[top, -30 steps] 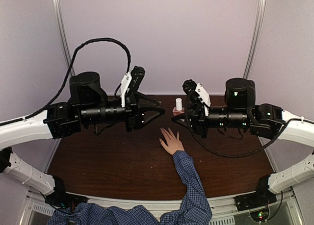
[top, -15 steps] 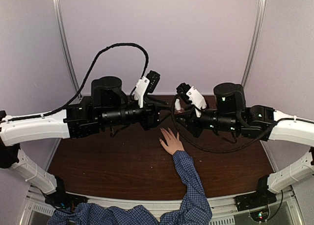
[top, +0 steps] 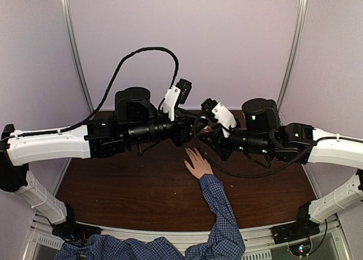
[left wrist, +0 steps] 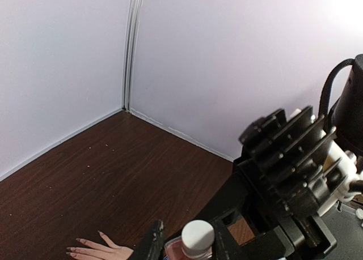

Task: Paint the nails
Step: Screw the nail polish bottle cap onto the nail polish bottle.

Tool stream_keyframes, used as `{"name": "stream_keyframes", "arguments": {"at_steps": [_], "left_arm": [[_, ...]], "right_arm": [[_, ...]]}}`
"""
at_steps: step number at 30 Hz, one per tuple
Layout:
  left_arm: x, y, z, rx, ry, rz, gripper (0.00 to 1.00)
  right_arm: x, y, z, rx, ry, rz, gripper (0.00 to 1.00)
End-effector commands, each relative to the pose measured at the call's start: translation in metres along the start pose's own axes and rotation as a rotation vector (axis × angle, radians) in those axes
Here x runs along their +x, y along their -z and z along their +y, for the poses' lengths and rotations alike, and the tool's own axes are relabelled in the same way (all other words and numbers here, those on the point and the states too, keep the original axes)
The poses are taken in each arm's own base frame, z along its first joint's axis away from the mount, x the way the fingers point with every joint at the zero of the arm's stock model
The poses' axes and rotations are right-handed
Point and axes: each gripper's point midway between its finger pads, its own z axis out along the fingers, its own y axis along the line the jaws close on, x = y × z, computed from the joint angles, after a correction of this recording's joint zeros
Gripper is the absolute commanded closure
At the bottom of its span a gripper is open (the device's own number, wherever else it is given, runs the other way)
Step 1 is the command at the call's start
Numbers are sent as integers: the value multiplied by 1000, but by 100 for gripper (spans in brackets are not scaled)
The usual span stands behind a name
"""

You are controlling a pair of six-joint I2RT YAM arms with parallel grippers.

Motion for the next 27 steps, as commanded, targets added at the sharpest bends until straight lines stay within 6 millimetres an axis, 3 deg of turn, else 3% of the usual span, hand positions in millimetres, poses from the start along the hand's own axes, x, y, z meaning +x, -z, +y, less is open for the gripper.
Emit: {"name": "stream_keyframes", "arguments": {"at_steps": [1, 12, 27], "left_arm": [[-22, -3, -3, -7, 15, -71, 72], [-13, -1, -13, 57, 12, -45, 96], [-3, 29, -55, 309, -69, 0, 100]], "right_arm": [[-20, 5, -3, 17, -21, -51, 100], [-25, 14, 8, -53, -14, -82, 100], [-41, 41, 58, -379, 75, -146, 100]]}}
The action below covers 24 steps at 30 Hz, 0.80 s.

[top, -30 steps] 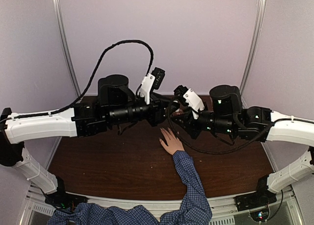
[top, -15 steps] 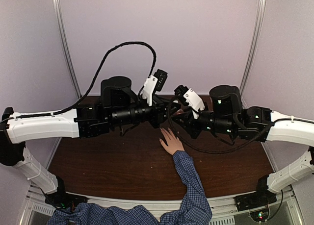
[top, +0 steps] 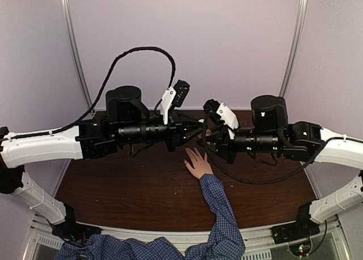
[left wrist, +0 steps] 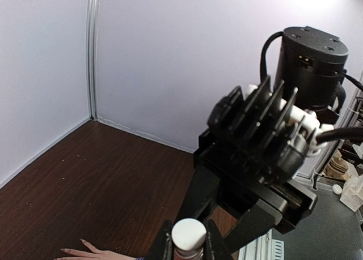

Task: Paint the nails
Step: Screw the nail polish bottle cap onto the nail polish bottle.

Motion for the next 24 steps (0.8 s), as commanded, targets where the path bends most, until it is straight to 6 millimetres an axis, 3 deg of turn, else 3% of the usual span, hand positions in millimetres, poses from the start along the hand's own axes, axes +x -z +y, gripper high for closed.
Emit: {"name": "stream_keyframes", "arguments": {"at_steps": [1, 7, 15, 24], "left_arm": [[-1, 11, -30, 171, -39, -7, 100], [-2, 25, -67, 387, -79, 2, 100], [-6, 37, -95, 570, -102, 8, 100], [-7, 48, -122, 783, -102, 27, 100]], "right_arm": [[-33, 18, 37, -212, 65, -110, 100], [-45, 35, 66, -391, 97, -167, 100], [-63, 59, 100, -614, 138, -224, 100], [-82, 77, 118, -760, 155, -258, 100]]}}
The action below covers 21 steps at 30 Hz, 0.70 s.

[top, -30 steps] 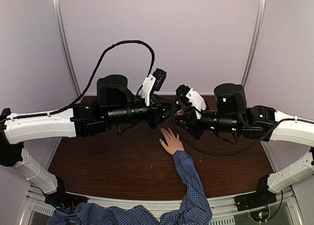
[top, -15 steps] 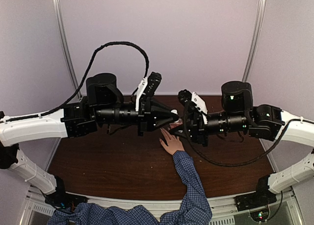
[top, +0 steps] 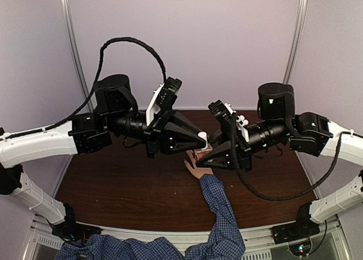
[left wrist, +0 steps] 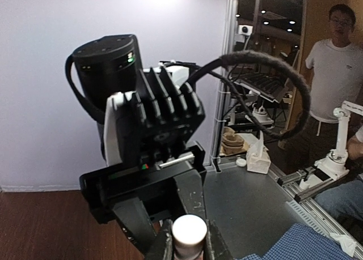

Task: Paint the nails
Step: Screw the nail polish bottle cap onto the nail polish bottle.

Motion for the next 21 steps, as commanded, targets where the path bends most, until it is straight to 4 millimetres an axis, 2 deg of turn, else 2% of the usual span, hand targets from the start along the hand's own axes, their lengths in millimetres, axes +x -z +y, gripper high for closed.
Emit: {"name": "stream_keyframes", "arguments": {"at_steps": [1, 8, 12, 15, 17, 21], "left_arm": [[12, -10, -23, 188, 57, 34, 100], [11, -13, -29, 251, 73, 39, 100], [0, 2, -16, 159, 63, 12, 98], [-10, 18, 2, 20, 43, -22, 78], [-14, 28, 14, -73, 36, -38, 70], [-25, 49, 31, -264, 0, -54, 62]], "right_arm": [[-49, 7, 25, -121, 138, -128, 100], [-52, 7, 32, -173, 134, -121, 100], [-47, 7, 29, -146, 134, -104, 100], [-40, 7, 20, -87, 126, -85, 100], [-35, 7, 9, -24, 117, -67, 100], [-25, 10, -20, 150, 104, -37, 100]]}}
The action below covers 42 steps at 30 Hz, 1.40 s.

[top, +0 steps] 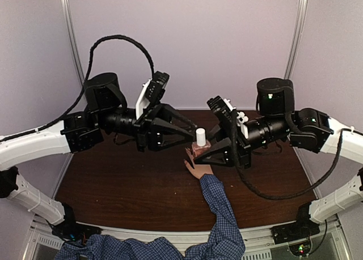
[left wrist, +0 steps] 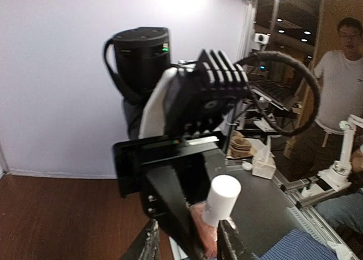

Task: Paint the nails
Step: Screw the nail polish bottle cap onto the nail polish bottle.

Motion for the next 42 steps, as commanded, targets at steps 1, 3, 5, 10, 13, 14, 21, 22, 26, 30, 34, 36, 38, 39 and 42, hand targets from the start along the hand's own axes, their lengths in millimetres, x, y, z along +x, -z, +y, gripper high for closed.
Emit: {"name": "stream_keyframes", "arguments": {"at_steps": [1, 3, 5, 10, 13, 14, 21, 22, 26, 30, 34, 36, 38, 39, 42], "left_arm": [[-20, 30, 27, -283, -45, -39, 61], [-28, 46, 35, -398, -70, -60, 58], [-30, 58, 46, -503, -68, -69, 56], [-27, 74, 66, -655, -40, -60, 53], [-24, 71, 75, -678, -11, -59, 53], [-23, 68, 76, -678, -4, -56, 53], [-4, 44, 97, -746, 13, 16, 53], [-2, 40, 99, -745, 19, 20, 53], [3, 26, 106, -728, 34, 1, 52], [4, 18, 113, -727, 45, -2, 52], [4, 14, 120, -741, 59, -18, 53], [4, 17, 127, -781, 64, -32, 54], [4, 16, 130, -791, 73, -40, 55], [3, 16, 131, -795, 74, -44, 55], [2, 13, 134, -796, 84, -58, 58]], "right_arm": [[-9, 13, -28, 211, 52, -24, 100], [-4, 17, -48, 325, 32, -12, 100], [5, 21, -69, 435, 10, 19, 100], [14, 25, -94, 567, -19, 26, 100], [18, 31, -107, 652, -38, 33, 100], [19, 33, -112, 685, -45, 34, 100], [34, 46, -137, 852, -102, 56, 100], [37, 47, -139, 868, -107, 62, 100], [44, 46, -143, 891, -123, 74, 100], [47, 49, -147, 922, -124, 82, 100], [49, 48, -149, 956, -119, 92, 100], [51, 47, -150, 970, -117, 101, 100], [52, 46, -150, 980, -113, 106, 100], [53, 45, -150, 986, -111, 111, 100], [55, 45, -152, 1009, -103, 123, 100]]}}
